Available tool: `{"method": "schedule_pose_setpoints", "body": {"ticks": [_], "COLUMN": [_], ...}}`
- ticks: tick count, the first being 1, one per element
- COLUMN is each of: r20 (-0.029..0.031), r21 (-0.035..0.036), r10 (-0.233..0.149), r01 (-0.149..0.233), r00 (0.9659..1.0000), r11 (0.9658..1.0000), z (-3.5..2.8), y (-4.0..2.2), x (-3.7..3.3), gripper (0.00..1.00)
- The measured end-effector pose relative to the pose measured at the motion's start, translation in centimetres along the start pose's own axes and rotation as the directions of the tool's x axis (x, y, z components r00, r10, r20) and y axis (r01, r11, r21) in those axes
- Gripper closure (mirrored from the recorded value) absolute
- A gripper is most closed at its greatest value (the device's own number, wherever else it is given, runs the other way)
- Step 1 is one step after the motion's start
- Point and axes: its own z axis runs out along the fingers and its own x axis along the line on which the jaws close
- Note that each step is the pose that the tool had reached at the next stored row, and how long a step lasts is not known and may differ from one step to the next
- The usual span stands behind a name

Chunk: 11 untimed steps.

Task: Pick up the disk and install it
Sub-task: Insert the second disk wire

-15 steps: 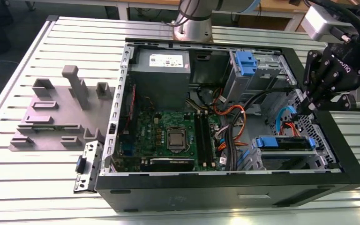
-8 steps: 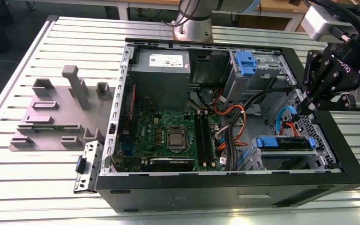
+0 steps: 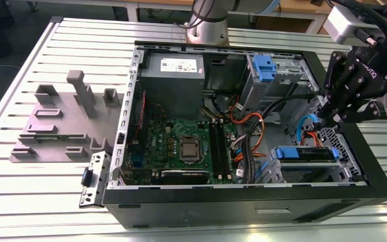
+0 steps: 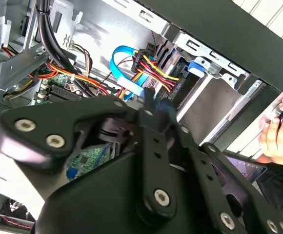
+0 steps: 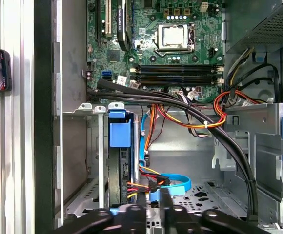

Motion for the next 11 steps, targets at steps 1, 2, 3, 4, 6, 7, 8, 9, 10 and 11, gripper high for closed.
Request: {"method": "schedule_pose_setpoints", "body": {"ticks": [1,2,3,4,6,7,8,9,10,11], "r20": [-0.0001,0.0002,0.0003,0.0002,0.0002,0.0001,0.0001,0.0001,0.0001,0.0000], "r21": [0.0000,0.0000,0.0000,0.0000,-0.0007,-0.0011,-0.0013,-0.0015,-0.0017,-0.0018], "r10": [0.000,0.000,0.000,0.000,0.000,0.000,0.000,0.000,0.000,0.000], "r01": [0.000,0.000,0.000,0.000,0.000,0.000,0.000,0.000,0.000,0.000], "r00": [1.0000,1.0000,1.0000,1.0000,1.0000,1.0000,1.0000,1.0000,1.0000,1.0000], "r11": [1.0000,1.0000,1.0000,1.0000,1.0000,1.0000,1.0000,1.0000,1.0000,1.0000], "z": [0.01,0.05,0.10,0.19,0.44,0.58,0.72,0.87,1.03,1.19], "y": [0.00,0.00,0.00,0.00,0.00,0.00,0.00,-0.01,-0.02,-0.02], "x": [0.00,0.00,0.00,0.00,-0.01,-0.01,-0.01,0.00,0.01,0.03], "gripper": [0.77,0.71,0.64,0.64,0.64,0.64,0.64,0.64,0.64,0.64]}}
